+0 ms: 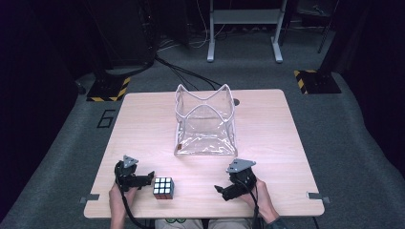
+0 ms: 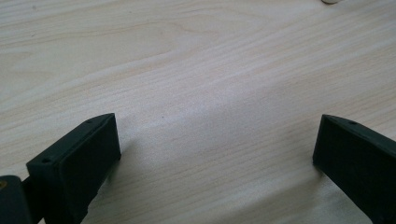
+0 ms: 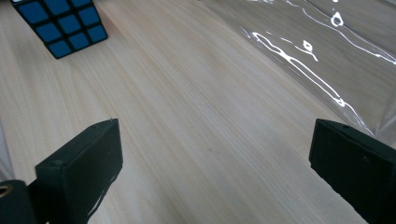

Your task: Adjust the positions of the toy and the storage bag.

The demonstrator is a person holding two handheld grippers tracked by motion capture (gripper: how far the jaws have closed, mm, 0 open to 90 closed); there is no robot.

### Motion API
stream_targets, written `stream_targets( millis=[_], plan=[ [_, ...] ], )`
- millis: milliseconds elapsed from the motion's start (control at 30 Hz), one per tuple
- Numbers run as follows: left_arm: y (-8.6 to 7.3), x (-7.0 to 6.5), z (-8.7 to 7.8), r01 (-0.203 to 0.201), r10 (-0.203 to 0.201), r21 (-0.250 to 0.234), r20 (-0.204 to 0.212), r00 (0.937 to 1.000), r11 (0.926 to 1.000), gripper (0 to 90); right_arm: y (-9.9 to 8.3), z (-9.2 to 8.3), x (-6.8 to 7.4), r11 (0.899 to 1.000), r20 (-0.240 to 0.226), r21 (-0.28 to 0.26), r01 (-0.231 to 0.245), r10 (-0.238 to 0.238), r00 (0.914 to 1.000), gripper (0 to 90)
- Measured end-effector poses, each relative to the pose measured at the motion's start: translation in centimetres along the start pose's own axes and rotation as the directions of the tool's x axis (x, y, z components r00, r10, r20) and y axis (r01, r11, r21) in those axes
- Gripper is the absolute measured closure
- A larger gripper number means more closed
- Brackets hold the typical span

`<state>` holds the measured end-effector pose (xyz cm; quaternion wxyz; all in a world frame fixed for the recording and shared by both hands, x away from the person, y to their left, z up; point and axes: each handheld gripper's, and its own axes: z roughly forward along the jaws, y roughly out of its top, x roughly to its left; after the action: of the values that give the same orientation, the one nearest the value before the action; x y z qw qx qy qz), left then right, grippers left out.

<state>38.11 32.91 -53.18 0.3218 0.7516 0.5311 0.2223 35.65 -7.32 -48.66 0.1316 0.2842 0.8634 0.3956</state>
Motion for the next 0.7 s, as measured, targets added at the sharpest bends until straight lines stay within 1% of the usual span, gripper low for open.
stream_targets(
  millis=[133,167,233,267,300,333,367,433,500,567,700],
  plan=[
    [0.0,0.0,0.0,0.000,0.000,0.000,0.000,1.0000,1.0000,0.8,0.4,0.6,0.6,1.000,-0.023,0.003,0.020,-0.020,0.9995,2.3],
    [0.0,0.0,0.0,0.000,0.000,0.000,0.000,1.0000,1.0000,0.8,0.7,1.0,0.9,0.999,-0.033,0.006,0.032,-0.032,0.9989,2.4],
    [0.0,0.0,0.0,0.000,0.000,0.000,0.000,1.0000,1.0000,0.8,0.8,1.1,1.0,0.999,-0.035,0.007,0.033,-0.033,0.9988,2.5],
    [0.0,0.0,0.0,0.000,0.000,0.000,0.000,1.0000,1.0000,0.8,1.0,1.4,1.2,0.999,-0.044,0.009,0.043,-0.043,0.9981,2.6],
    [0.0,0.0,0.0,0.000,0.000,0.000,0.000,1.0000,1.0000,0.8,1.0,1.4,1.2,0.999,-0.044,0.009,0.043,-0.043,0.9981,2.6],
    [0.0,0.0,0.0,0.001,-0.001,0.000,-0.001,1.0000,1.0000,0.7,1.2,1.7,1.4,0.999,-0.053,0.013,0.044,-0.043,0.9977,2.7],
    [0.0,0.0,0.0,0.001,-0.001,0.000,-0.001,1.0000,1.0000,0.8,1.3,1.8,1.5,0.998,-0.056,0.013,0.054,-0.053,0.9970,2.8],
    [0.0,0.0,0.0,0.001,-0.001,0.000,-0.001,1.0000,1.0000,0.7,1.5,1.8,1.7,0.999,-0.059,0.017,0.052,-0.051,0.9969,2.7],
    [0.0,0.0,0.0,0.001,-0.001,0.000,-0.001,1.0000,1.0000,0.8,1.8,2.0,1.8,0.997,-0.067,0.016,0.070,-0.068,0.9954,2.8],
    [0.0,0.0,0.0,0.001,-0.001,0.001,-0.001,1.0000,1.0000,0.7,2.1,2.2,2.1,0.997,-0.077,0.016,0.074,-0.073,0.9943,2.9],
    [0.0,0.0,0.0,0.001,-0.001,0.000,-0.001,1.0000,1.0000,0.8,2.9,2.6,2.7,0.995,-0.096,0.009,0.102,-0.100,0.9903,3.0]
  ],
)
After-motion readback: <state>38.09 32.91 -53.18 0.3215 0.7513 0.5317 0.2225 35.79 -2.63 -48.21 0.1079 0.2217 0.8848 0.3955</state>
